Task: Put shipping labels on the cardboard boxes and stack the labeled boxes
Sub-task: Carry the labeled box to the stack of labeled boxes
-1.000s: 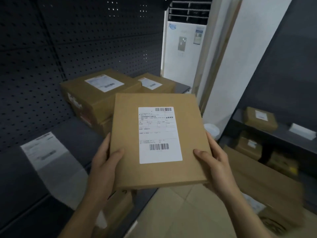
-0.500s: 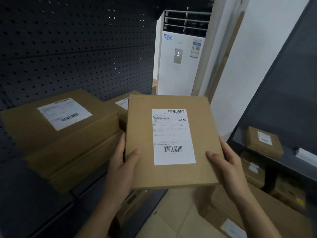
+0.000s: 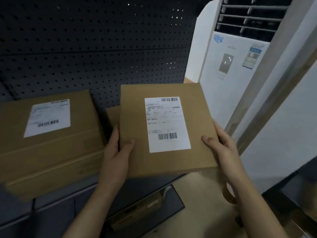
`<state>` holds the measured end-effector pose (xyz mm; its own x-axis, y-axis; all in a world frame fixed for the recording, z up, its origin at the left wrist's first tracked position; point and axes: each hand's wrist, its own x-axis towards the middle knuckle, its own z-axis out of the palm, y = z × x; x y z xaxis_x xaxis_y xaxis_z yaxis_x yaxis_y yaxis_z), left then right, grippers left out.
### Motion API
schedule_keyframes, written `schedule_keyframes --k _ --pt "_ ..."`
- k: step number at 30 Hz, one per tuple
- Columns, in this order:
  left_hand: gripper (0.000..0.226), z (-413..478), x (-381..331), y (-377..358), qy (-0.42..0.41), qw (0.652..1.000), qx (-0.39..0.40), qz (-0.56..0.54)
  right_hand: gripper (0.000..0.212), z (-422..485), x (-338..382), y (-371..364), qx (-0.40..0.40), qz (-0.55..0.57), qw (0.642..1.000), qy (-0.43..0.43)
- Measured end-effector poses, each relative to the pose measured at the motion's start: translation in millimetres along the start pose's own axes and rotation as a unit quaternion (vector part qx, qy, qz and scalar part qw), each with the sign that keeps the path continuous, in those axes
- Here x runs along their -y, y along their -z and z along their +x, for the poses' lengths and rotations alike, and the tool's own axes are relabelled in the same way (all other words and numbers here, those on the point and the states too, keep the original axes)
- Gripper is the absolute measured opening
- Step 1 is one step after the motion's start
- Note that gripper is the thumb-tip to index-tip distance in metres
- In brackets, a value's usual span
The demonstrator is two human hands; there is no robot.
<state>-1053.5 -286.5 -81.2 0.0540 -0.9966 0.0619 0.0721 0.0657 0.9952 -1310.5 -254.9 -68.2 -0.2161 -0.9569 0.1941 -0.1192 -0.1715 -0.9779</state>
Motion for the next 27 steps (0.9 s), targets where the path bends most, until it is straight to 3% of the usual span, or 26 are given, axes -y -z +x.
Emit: schedule_keyframes --k 15,23,27 --pt "0.053 92.2 12.1 -7.9 0.028 0.993 -0.112 0.004 0.045 153.2 -29.1 -34.2 0.131 0.021 0.990 -0.050" --pt "0.039 106.6 3.5 -12.3 0.065 0.981 -0.175 0.053 0.039 195.1 -42.1 -49.6 0.157 0.033 0.982 -0.099" --pt "0.061 111.7 2.1 -11.0 0.095 0.971 -0.201 0.087 0.032 211.5 -43.6 -57.9 0.178 0.028 0.976 -0.121"
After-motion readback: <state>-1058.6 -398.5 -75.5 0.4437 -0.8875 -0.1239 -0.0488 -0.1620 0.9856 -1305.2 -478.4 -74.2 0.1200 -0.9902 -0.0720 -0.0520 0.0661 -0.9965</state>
